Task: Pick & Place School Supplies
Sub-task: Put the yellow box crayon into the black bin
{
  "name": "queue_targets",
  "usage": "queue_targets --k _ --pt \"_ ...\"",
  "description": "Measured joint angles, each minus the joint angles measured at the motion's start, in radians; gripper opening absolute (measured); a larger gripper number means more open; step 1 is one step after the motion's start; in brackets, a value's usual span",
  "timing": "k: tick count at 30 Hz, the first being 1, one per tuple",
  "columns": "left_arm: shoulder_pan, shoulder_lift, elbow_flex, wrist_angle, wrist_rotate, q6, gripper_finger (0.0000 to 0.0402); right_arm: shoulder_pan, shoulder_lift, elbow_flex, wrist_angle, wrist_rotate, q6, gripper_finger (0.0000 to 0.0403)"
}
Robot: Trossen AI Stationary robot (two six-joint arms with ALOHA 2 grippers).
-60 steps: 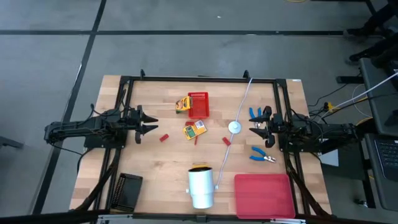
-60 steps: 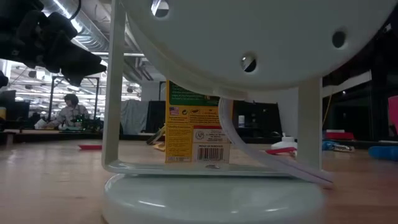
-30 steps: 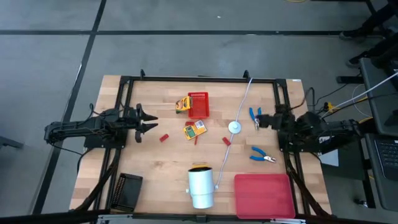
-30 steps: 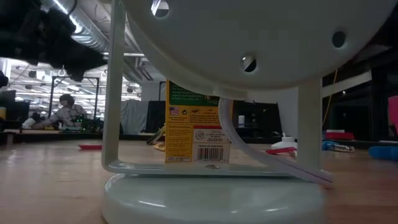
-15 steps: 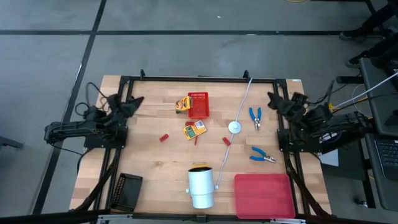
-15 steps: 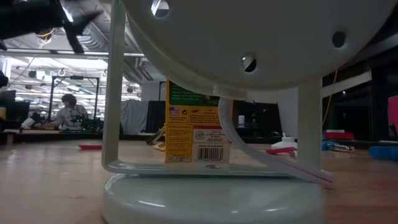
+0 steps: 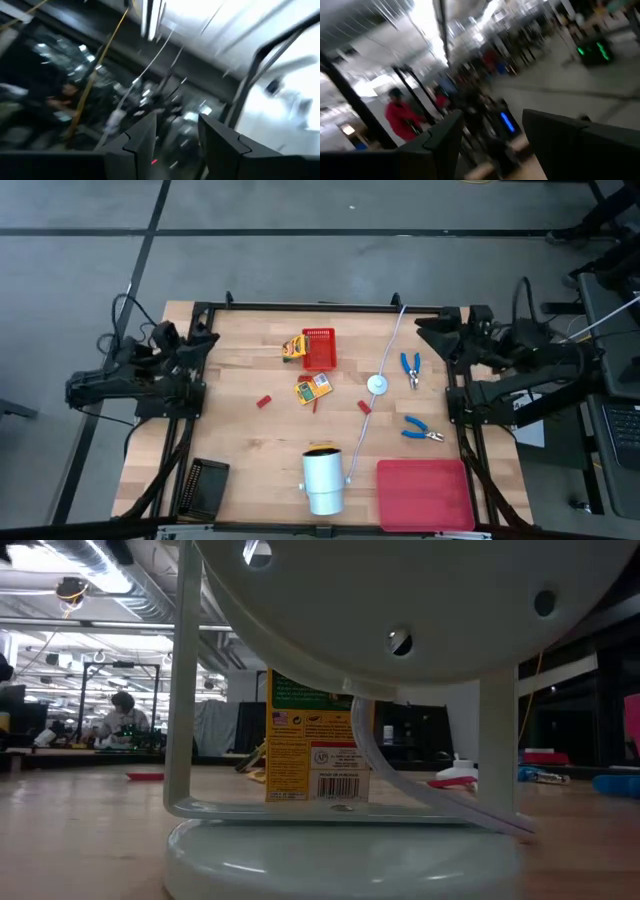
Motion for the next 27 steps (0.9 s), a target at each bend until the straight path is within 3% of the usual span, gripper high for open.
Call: queue_targets --k 4,7,11,13,16,19,22,27 --pt "0.000 0.120 0.237 -0.346 -0.133 0.133 0.0144 0.000 0.056 0.149 -0.327 0.001 0.146 0.0212" --pt "0.000 0.242 0.437 -0.746 -0.347 0.185 0.0144 0.000 0.089 0.234 -0.591 0.011 0.312 0.0212" --pt "0.000 0.409 0.647 -1.163 -0.631 0.083 0.0144 0.000 0.129 0.285 -0.892 0.030 0.534 0.0212" --pt "0.001 0.484 0.712 -1.326 -0.680 0.014 0.0144 0.000 0.145 0.284 -0.972 0.029 0.605 0.0212" --pt "0.000 0.588 0.749 -1.487 -0.633 0.017 0.0144 0.000 0.173 0.284 -1.000 0.029 0.619 0.0212" --pt "-0.013 0.669 0.730 -1.499 -0.456 0.124 0.0149 -0.001 0.192 0.284 -0.987 0.030 0.595 0.0212" --pt "-0.068 0.717 0.669 -1.375 -0.274 0.265 0.0162 -0.001 0.202 0.284 -0.964 0.039 0.561 0.0212" --pt "-0.156 0.743 0.541 -1.064 -0.242 0.225 0.0190 -0.001 0.202 0.284 -0.894 0.056 0.506 0.0212"
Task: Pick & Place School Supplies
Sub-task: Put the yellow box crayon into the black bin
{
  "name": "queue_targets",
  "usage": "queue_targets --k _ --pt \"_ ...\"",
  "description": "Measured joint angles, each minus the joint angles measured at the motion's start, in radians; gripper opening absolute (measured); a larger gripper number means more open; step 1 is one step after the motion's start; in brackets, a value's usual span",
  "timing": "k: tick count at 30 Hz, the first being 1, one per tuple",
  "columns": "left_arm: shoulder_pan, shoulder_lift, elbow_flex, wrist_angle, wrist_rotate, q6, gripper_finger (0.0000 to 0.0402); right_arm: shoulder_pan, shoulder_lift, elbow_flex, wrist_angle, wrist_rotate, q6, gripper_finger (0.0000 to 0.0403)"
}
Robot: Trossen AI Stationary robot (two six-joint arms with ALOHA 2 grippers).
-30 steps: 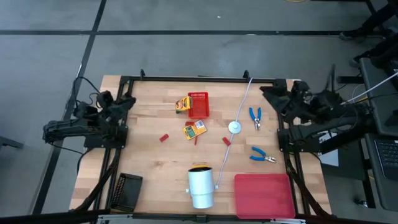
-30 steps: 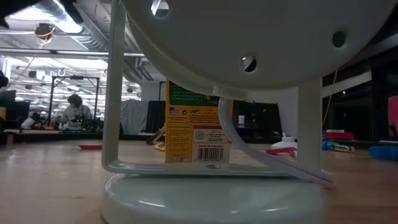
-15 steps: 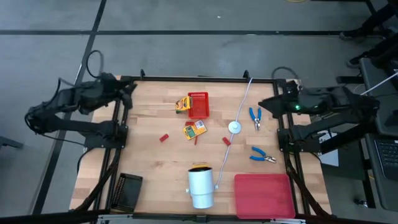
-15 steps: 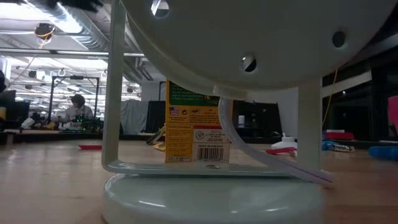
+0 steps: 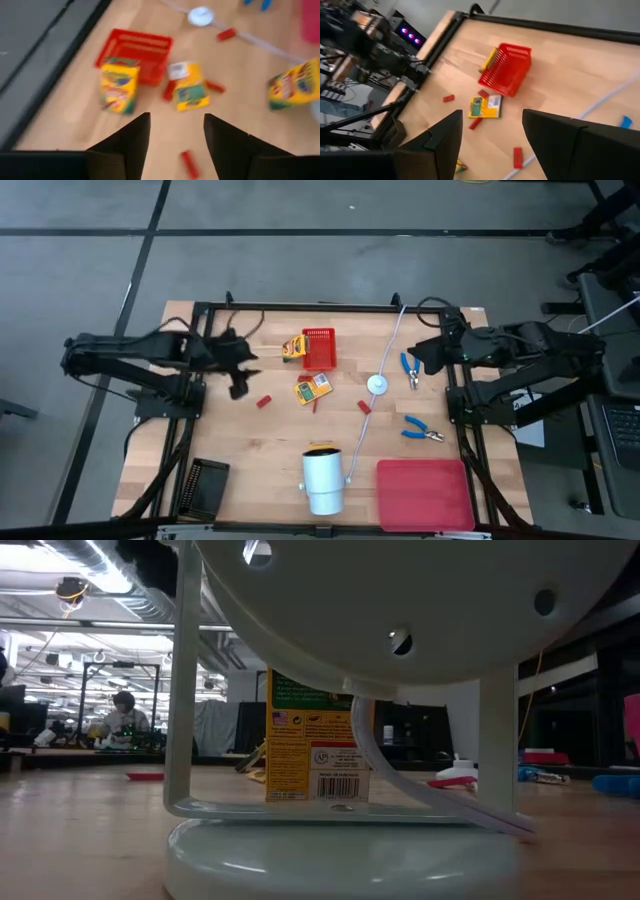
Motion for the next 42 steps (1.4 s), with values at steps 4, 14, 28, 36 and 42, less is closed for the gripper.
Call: queue_targets --k 4,14,28,36,42 --pt "0.029 -0.008 -0.128 0.182 -0.007 -0.262 0.0210 0.002 0.001 0.000 0.068 0.000 -0.038 0.0212" --pt "-0.060 0.018 -0.290 0.380 -0.176 -0.159 0.0208 0.004 0.001 0.000 0.095 0.026 -0.120 0.0212" --pt "-0.188 0.285 -0.273 0.391 -0.389 -0.169 0.0185 0.003 0.001 0.000 0.133 0.026 -0.096 0.0212" --pt "-0.208 0.365 -0.273 0.393 -0.577 -0.234 0.0202 0.003 0.001 0.000 0.175 0.026 -0.127 0.0212" --pt "-0.167 0.393 -0.273 0.405 -0.622 -0.232 0.0200 0.003 0.001 0.000 0.176 0.029 -0.126 0.0212"
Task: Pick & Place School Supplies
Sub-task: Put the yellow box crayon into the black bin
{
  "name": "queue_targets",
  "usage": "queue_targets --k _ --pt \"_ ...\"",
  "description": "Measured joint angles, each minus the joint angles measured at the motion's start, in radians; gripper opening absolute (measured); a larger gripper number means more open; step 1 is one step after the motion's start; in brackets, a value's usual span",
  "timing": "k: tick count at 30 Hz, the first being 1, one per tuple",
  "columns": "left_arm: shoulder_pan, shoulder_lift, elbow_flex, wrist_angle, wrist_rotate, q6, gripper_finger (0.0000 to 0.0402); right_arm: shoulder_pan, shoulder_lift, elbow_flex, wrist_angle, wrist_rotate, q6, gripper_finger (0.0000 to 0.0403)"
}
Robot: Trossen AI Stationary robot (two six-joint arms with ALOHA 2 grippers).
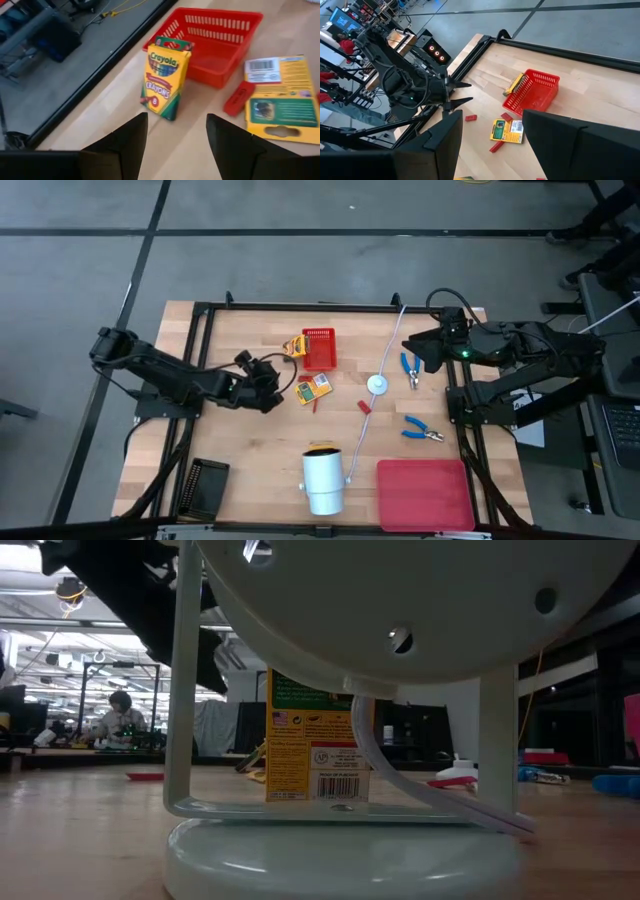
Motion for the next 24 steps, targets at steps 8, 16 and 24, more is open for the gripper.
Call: queue_targets --k 8,16,24 --pt "0.101 0.006 0.000 0.002 -0.007 -0.127 0.0203 0.000 0.000 0.000 0.003 0.011 -0.017 0.0212" --pt "0.186 0.009 0.000 0.039 0.028 -0.111 0.0205 0.000 0.000 0.000 0.059 0.050 -0.079 0.0212" --pt "0.199 0.002 -0.008 0.253 0.218 -0.013 0.0210 0.000 0.000 0.000 0.063 0.037 -0.100 0.0212"
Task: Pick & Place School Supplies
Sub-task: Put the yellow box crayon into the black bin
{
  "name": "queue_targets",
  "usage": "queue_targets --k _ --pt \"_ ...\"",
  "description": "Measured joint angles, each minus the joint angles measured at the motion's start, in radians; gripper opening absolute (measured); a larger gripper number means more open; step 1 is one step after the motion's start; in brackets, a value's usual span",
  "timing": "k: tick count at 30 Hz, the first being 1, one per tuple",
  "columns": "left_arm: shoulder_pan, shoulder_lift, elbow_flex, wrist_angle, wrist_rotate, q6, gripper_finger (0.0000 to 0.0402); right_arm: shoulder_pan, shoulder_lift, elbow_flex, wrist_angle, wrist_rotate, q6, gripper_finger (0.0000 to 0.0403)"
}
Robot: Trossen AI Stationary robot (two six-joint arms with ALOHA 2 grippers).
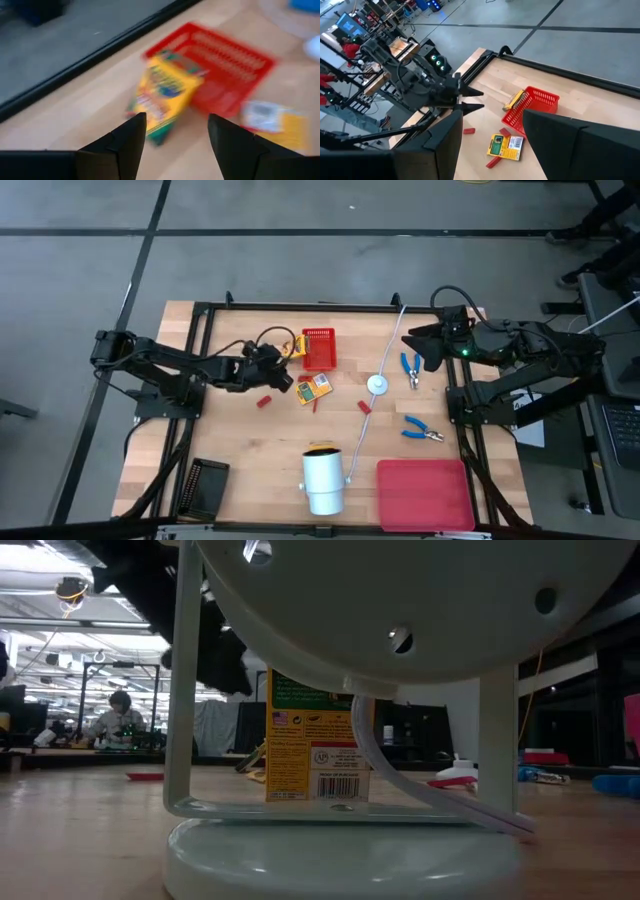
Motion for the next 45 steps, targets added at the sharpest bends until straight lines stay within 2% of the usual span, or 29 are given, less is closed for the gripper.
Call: queue_targets --k 12,15,18,24,26,28,30,33,36,39,42,45 --pt "0.079 0.005 -0.001 0.034 0.168 -0.012 0.0210 0.000 0.000 0.000 -0.005 -0.039 -0.025 0.0212" --pt "0.119 0.005 -0.001 -0.002 0.143 -0.047 0.0210 0.000 0.000 0.000 -0.008 -0.026 -0.025 0.0212" --pt "0.145 0.005 -0.001 -0.031 0.133 -0.002 0.0210 0.000 0.000 0.000 -0.008 -0.017 -0.025 0.0212" --pt "0.151 0.019 -0.002 -0.032 0.145 0.313 0.0210 0.000 0.000 0.000 -0.008 -0.013 -0.024 0.0212" --pt "0.168 0.019 -0.002 -0.020 0.140 0.357 0.0210 0.000 0.000 0.000 -0.008 -0.012 -0.020 0.0212" --pt "0.187 0.019 -0.002 -0.017 0.082 0.375 0.0210 0.000 0.000 0.000 -0.007 -0.001 -0.020 0.0212" --pt "0.193 0.032 -0.002 0.000 0.036 0.456 0.0210 0.000 0.000 0.000 -0.005 0.012 -0.019 0.0212" --pt "0.189 0.065 -0.003 0.008 0.061 0.580 0.0210 0.000 0.000 0.000 -0.005 0.021 -0.010 0.0212" --pt "0.161 0.098 -0.003 0.032 0.077 0.579 0.0210 0.000 0.000 0.000 -0.005 0.021 -0.002 0.0212" --pt "0.116 0.137 -0.003 0.083 0.005 0.540 0.0210 0.000 0.000 0.000 -0.005 0.023 0.002 0.0212" --pt "0.091 0.186 -0.002 0.147 -0.008 0.534 0.0210 0.000 0.000 0.000 -0.005 0.028 0.006 0.0212" --pt "0.066 0.243 0.005 0.145 -0.049 0.487 0.0210 0.000 0.000 0.000 -0.005 0.018 0.010 0.0212"
